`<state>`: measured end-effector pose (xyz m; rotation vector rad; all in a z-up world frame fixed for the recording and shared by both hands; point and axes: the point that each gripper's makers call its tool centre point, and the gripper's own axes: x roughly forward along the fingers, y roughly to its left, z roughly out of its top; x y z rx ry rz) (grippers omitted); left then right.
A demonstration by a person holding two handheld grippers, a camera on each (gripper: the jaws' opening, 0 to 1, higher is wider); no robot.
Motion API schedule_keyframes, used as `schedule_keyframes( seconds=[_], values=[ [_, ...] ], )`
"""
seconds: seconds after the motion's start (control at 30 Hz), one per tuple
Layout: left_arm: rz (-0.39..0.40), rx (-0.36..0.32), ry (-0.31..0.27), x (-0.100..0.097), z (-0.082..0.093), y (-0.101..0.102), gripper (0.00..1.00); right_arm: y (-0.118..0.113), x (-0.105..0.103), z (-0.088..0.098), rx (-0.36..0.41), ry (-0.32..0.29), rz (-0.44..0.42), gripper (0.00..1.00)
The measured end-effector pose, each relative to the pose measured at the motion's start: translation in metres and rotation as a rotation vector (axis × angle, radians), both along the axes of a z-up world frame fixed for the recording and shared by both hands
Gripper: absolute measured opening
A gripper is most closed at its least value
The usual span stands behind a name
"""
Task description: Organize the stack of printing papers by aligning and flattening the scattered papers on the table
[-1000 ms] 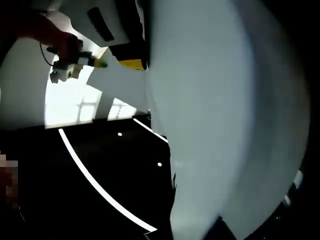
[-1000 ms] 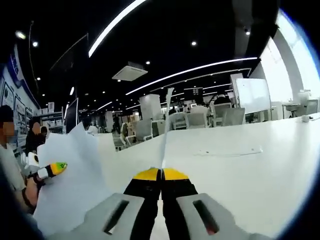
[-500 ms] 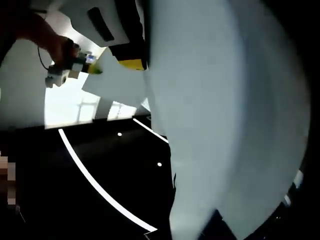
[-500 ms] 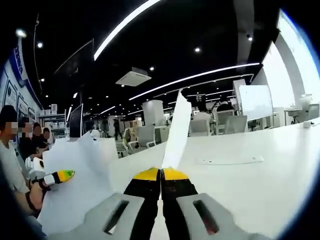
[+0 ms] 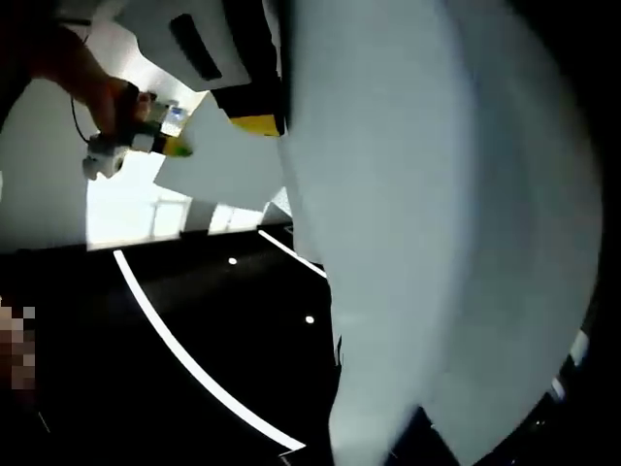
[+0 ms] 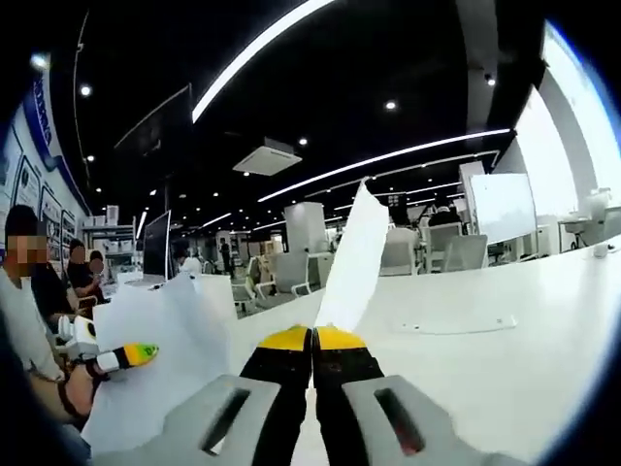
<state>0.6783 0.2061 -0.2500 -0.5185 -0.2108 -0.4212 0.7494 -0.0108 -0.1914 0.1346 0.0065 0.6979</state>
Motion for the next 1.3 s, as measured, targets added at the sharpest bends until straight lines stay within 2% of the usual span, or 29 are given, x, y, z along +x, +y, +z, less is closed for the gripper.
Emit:
schedule_keyframes(
  seconds=[0.33,0.57,1.3],
  values=[
    [-0.001,-0.002,-0.001,0.0,0.001,-0.001,0.08,0.005,-0.01,0.016,0.01,-0.034,0.024,0.0],
    [-0.002,-0.003,-0.001,0.0,0.001,-0.001,0.08,0.014,-0.017,0.02,-0.014,-0.055,0.044,0.0],
    [-0.003,-0.001,-0.001,0.0,0.001,0.0,0.08,0.014,-0.024,0.034,-0.001,-0.082,0.063,0.0]
  ],
)
